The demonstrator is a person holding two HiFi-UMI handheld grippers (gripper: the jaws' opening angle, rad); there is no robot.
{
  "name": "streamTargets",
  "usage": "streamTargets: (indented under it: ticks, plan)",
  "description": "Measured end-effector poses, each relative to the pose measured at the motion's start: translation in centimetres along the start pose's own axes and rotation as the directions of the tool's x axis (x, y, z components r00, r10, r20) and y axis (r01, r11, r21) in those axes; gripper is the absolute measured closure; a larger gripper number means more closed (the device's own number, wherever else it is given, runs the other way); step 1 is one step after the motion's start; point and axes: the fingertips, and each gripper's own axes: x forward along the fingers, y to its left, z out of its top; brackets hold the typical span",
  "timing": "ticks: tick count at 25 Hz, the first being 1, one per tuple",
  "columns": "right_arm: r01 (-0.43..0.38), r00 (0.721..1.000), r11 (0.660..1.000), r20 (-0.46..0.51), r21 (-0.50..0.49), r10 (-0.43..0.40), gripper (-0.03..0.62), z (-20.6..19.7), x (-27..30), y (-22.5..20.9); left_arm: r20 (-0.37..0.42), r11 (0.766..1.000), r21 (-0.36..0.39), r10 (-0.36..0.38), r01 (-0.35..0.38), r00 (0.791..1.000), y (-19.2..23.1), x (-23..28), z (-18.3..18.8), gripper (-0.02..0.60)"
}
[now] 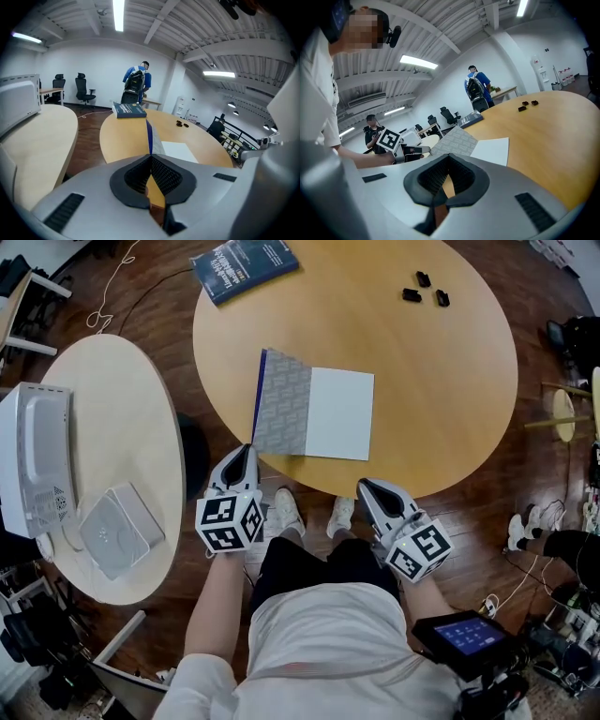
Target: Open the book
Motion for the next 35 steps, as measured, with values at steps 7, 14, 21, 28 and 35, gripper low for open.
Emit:
streamTargets:
  ticks: [7,14,21,28,35]
  plan:
    - [0.026,0.999,1.0,-0.022,0.005,-0.025,0.597,-0.8,1.2,-0.2,-0.046,0.999,-0.029,0.034,-0.036,0.998,3.4,1.6,-2.3,0.569]
    - [0.042,0.998,0.999,-0.049,-0.007,-0.042,0.597,-1.5,2.4,-0.3,-0.093,0.994,0.067,0.093,-0.087,0.991,5.3,3.5,-4.7,0.569]
    - [0.047,0.997,0.999,-0.062,0.015,-0.046,0.597,-2.1,3.1,-0.8,-0.141,0.99,0.102,0.116,-0.102,0.983,5.9,4.8,-6.2,0.569]
    - [0.056,0.996,0.998,-0.064,0.019,-0.054,0.597,-1.9,3.4,-1.2,-0.181,0.984,0.134,0.137,-0.113,0.974,6.4,5.5,-7.6,0.569]
    - [0.056,0.998,0.998,-0.043,0.005,-0.056,0.597,-0.5,3.0,-0.9,-0.159,0.986,0.099,0.149,-0.134,0.976,7.0,3.5,-6.3,0.569]
